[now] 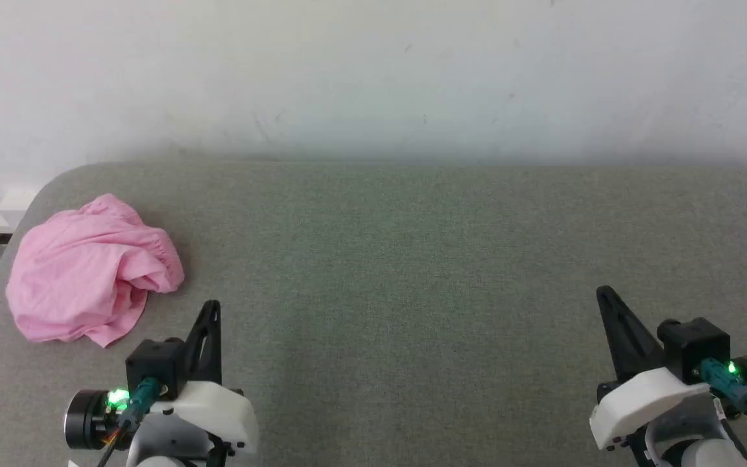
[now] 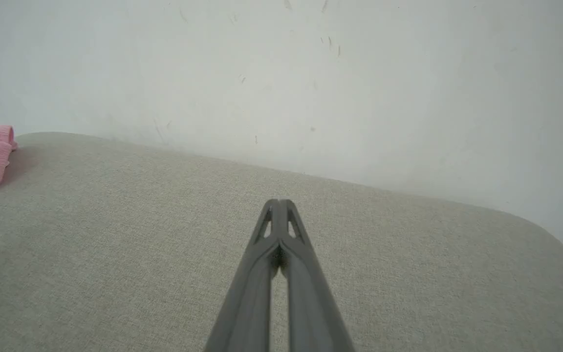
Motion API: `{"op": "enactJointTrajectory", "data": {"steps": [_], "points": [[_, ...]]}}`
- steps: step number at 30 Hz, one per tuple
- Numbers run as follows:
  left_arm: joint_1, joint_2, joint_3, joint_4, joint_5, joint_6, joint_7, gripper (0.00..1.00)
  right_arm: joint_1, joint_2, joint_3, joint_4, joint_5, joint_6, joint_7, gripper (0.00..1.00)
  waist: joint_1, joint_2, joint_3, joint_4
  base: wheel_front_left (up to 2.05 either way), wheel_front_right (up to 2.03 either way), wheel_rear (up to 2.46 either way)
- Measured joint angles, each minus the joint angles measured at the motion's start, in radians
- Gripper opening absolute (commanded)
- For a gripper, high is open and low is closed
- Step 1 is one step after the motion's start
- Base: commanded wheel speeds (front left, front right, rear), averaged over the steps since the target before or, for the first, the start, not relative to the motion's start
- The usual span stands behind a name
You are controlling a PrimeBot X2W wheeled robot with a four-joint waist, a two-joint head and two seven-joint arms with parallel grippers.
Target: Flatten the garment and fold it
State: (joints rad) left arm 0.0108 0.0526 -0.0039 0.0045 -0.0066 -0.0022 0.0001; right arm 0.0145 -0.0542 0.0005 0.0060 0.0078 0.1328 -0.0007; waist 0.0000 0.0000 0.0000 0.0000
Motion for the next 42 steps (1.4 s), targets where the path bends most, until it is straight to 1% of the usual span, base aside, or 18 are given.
{"op": "enactJointTrajectory", "data": {"steps": [31,32,42], "points": [[0.0,0.0,0.0,0.0,0.0,0.0,0.0,0.0,0.0,0.0,0.0,0.0,0.0,0.0,0.0,0.0,0.0,0.0,0.0,0.0,0.0,0.0,0.0],[0.0,0.0,-0.001,0.001,0.0,0.0,0.0,1.0,0.001,0.0,0.0,0.001,0.0,0.0,0.0,1.0,0.0,0.0,0.0,0.0,0.0,0.0,0.0],[0.0,0.0,-0.005,0.003,0.0,0.0,-0.003,1.0,0.002,-0.001,-0.002,0.003,0.004,0.0,-0.003,1.0,0.0,0.0,-0.003,0.0,0.0,0.0,0.0]]}}
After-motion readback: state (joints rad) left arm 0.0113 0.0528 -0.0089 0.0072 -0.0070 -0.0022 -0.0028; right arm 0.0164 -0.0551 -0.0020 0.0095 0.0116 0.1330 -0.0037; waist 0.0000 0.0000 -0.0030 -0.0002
